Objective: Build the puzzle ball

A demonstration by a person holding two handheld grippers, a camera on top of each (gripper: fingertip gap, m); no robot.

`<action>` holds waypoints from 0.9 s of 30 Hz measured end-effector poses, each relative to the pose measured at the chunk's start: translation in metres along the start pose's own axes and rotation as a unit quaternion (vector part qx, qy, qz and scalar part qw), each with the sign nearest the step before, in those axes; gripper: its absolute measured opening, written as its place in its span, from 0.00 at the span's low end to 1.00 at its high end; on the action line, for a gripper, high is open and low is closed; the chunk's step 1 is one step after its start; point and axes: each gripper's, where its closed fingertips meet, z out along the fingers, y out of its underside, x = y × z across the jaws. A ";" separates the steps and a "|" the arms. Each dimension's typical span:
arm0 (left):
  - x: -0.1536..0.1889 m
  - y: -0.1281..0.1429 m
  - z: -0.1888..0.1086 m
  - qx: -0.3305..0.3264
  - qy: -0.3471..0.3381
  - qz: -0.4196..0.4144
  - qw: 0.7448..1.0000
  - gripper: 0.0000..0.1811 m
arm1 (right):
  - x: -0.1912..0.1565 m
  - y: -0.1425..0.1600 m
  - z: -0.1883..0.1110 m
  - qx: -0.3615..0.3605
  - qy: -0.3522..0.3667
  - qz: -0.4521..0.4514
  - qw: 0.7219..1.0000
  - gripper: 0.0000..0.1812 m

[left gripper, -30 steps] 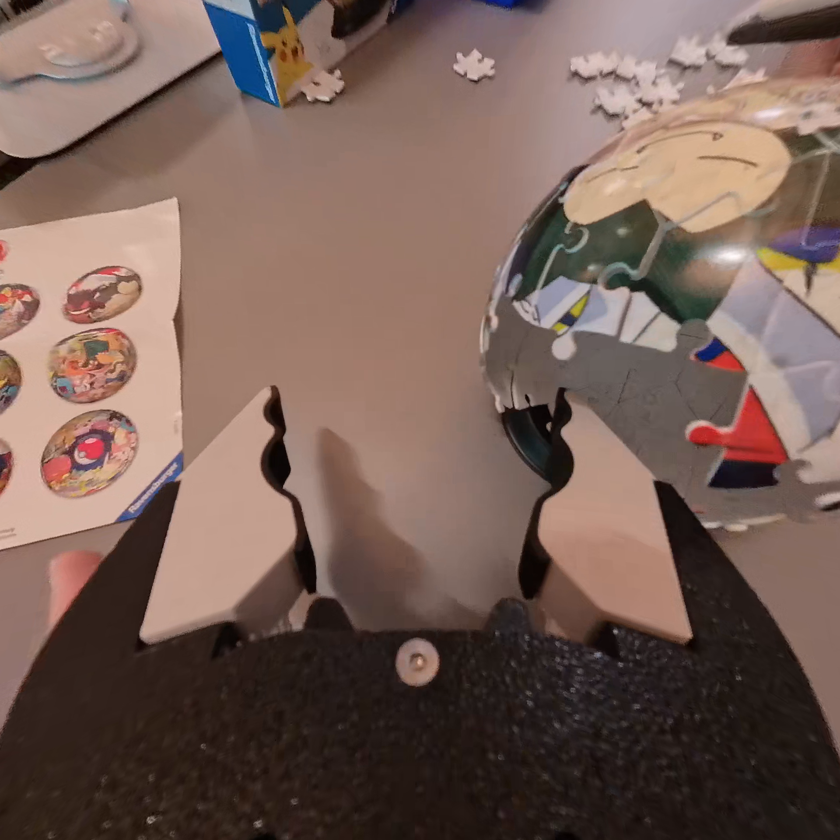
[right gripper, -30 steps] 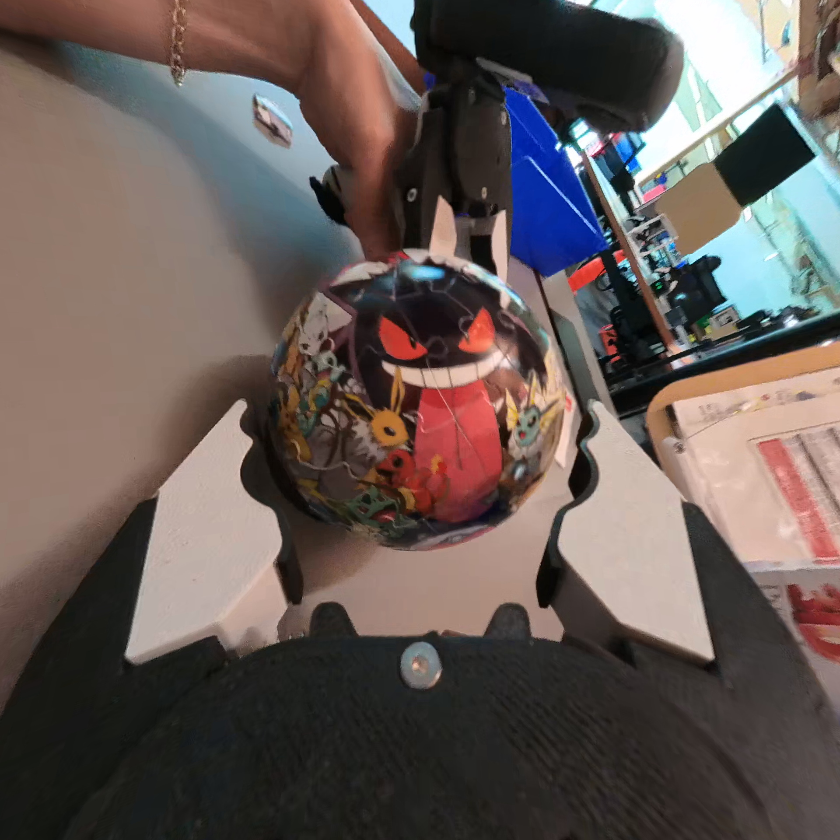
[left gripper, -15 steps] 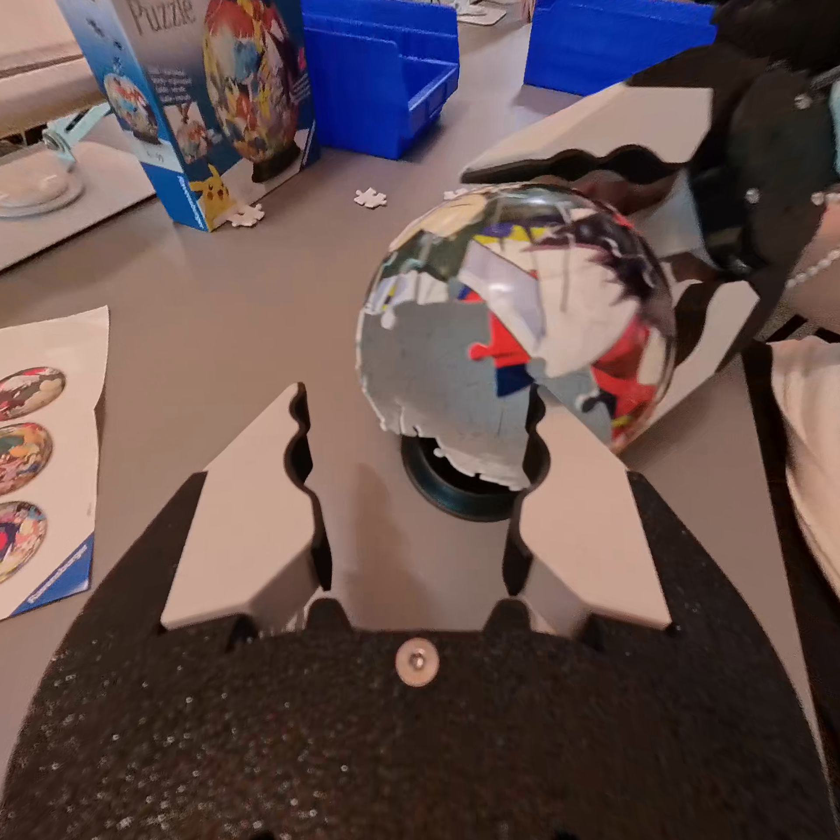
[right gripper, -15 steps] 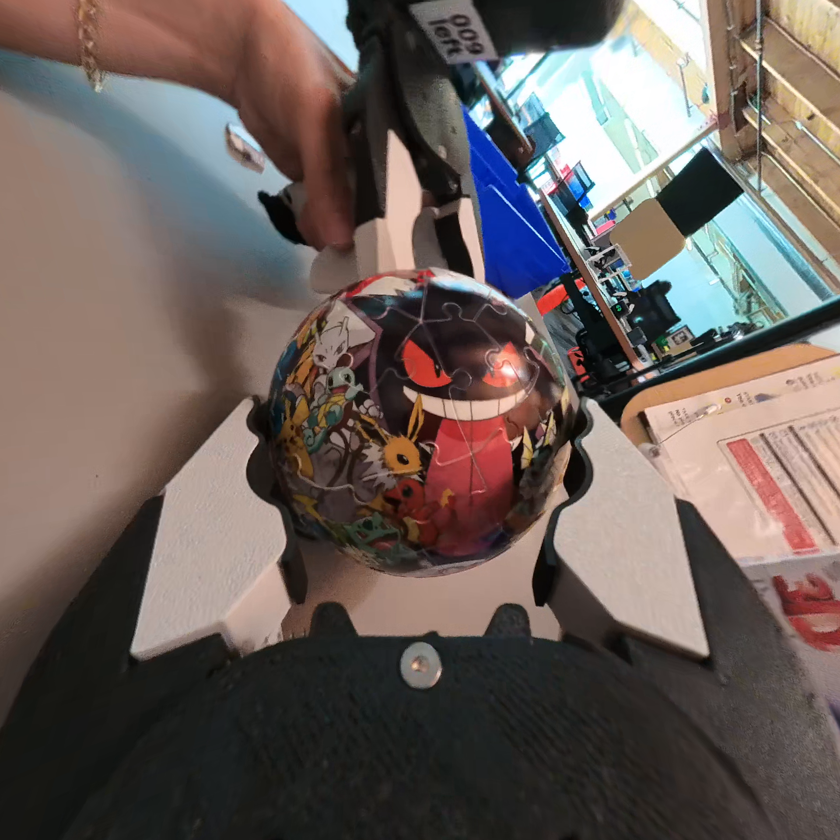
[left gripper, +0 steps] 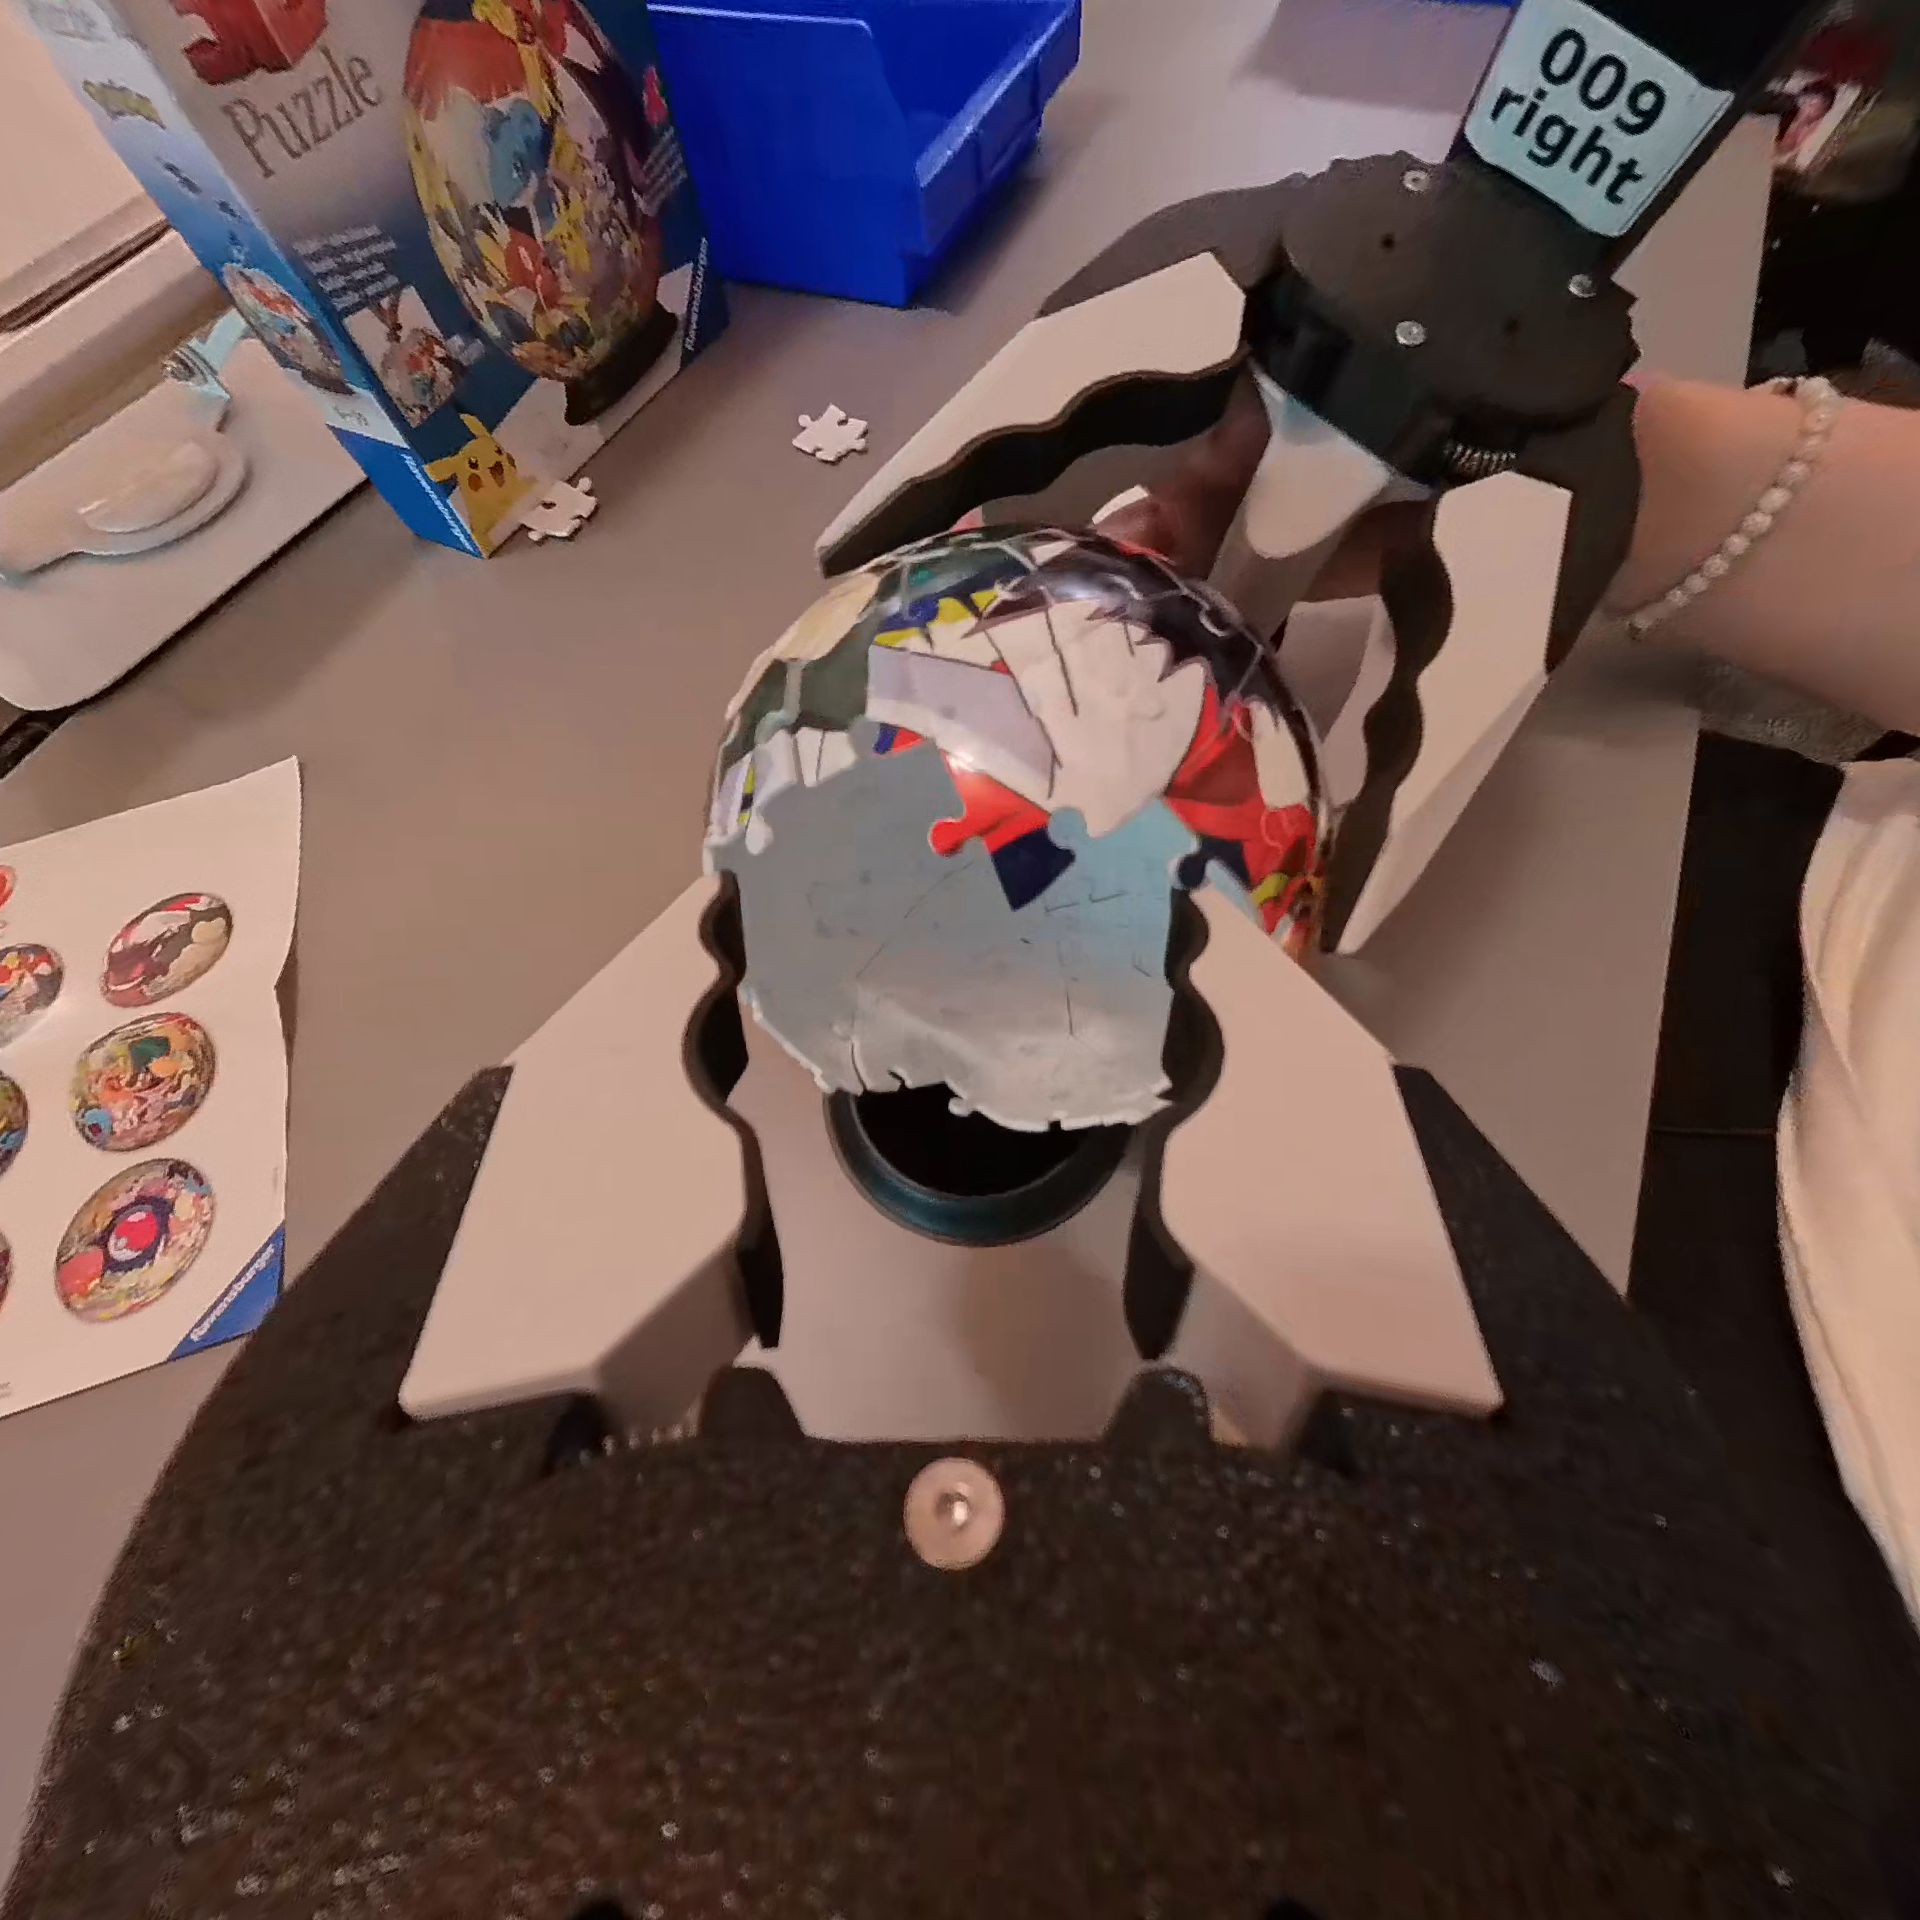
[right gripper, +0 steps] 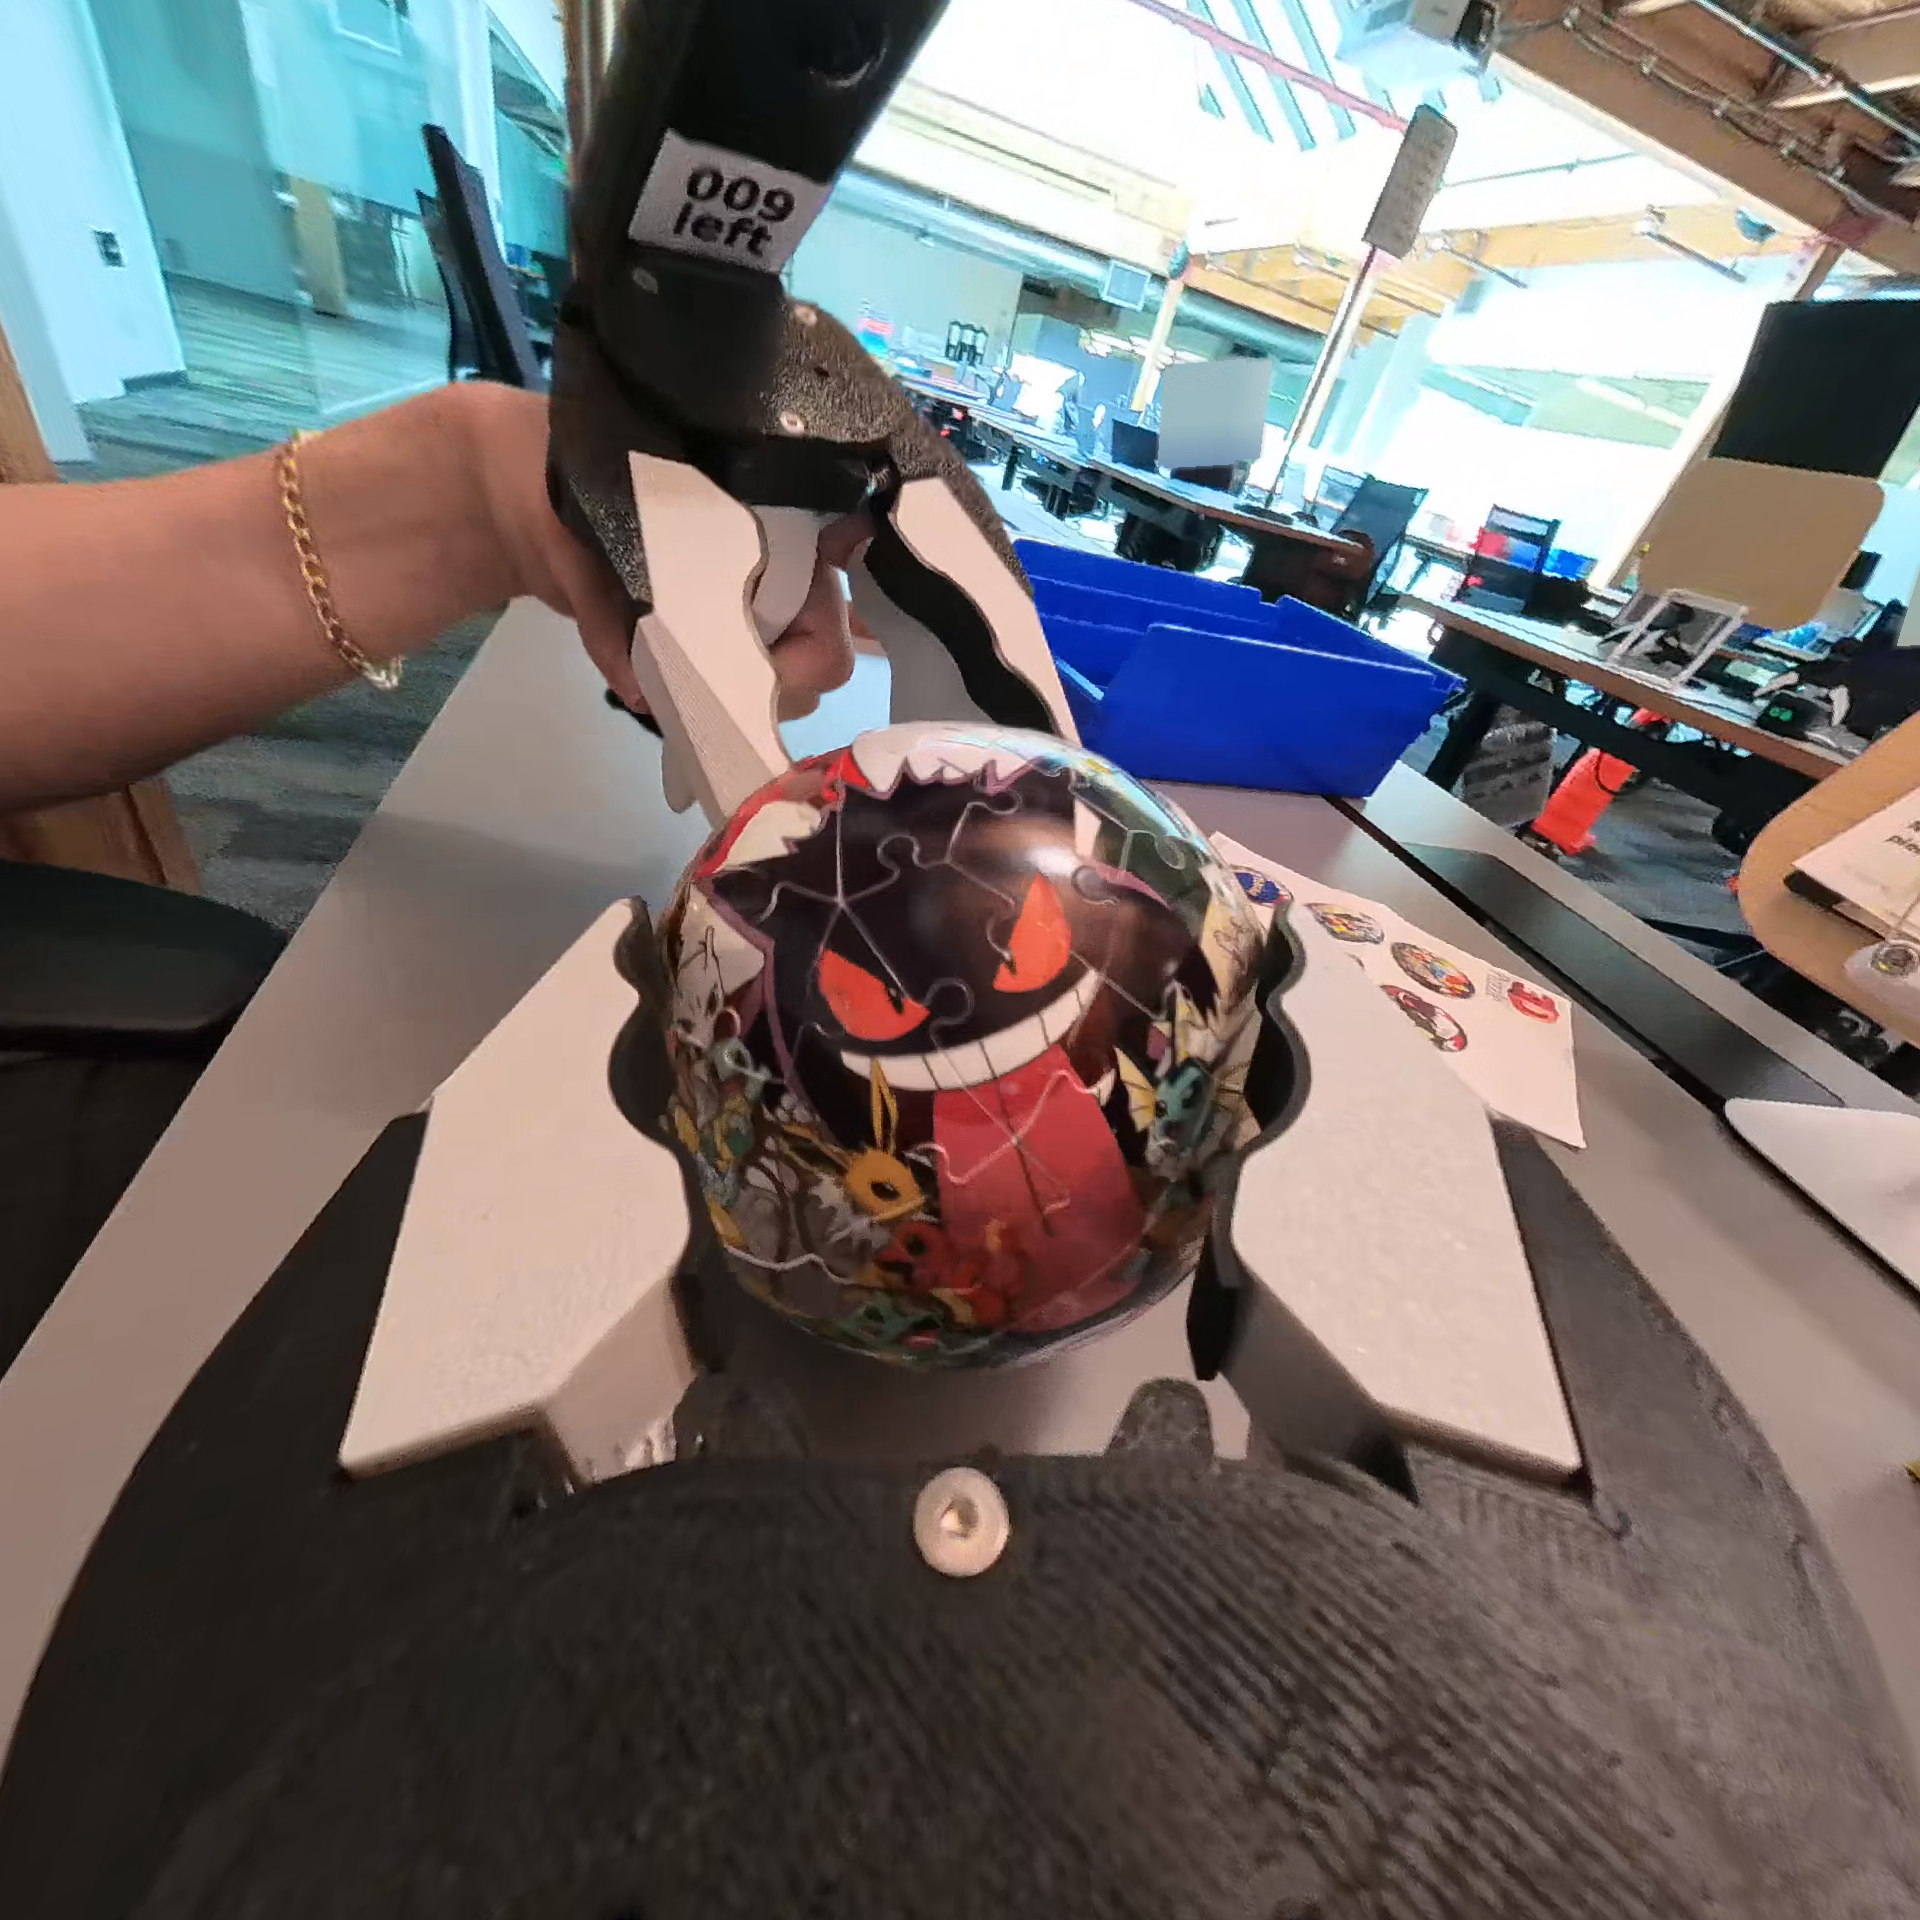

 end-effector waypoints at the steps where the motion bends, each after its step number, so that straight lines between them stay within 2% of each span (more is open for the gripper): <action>1: 0.003 -0.002 0.001 -0.006 -0.003 0.001 1.000 0.44 | -0.001 0.001 0.000 -0.003 -0.002 -0.002 1.000 0.64; 4: 0.007 -0.007 0.002 -0.023 -0.017 -0.008 1.000 0.43 | -0.003 0.007 0.002 -0.025 -0.008 -0.018 0.999 0.72; 8: 0.004 -0.007 0.003 -0.047 -0.046 -0.024 0.998 0.43 | -0.001 0.008 0.005 -0.012 -0.016 0.000 1.000 0.73; 17: 0.006 -0.002 -0.009 -0.087 -0.086 -0.026 0.992 0.43 | -0.012 -0.005 0.017 0.043 -0.062 0.043 0.996 0.69; 21: 0.002 0.000 -0.008 -0.099 -0.094 -0.043 0.990 0.38 | -0.025 -0.009 0.028 0.041 -0.090 0.023 0.995 0.58; 22: -0.002 0.002 -0.007 -0.106 -0.101 -0.042 0.988 0.39 | -0.028 -0.005 0.031 0.027 -0.092 0.014 0.995 0.58; 23: -0.002 0.002 -0.007 -0.105 -0.098 -0.050 0.988 0.39 | -0.028 0.000 0.033 0.011 -0.087 0.002 0.996 0.62; 27: -0.006 0.004 -0.007 -0.102 -0.090 -0.076 0.988 0.40 | -0.025 0.000 0.032 0.019 -0.071 0.004 0.997 0.62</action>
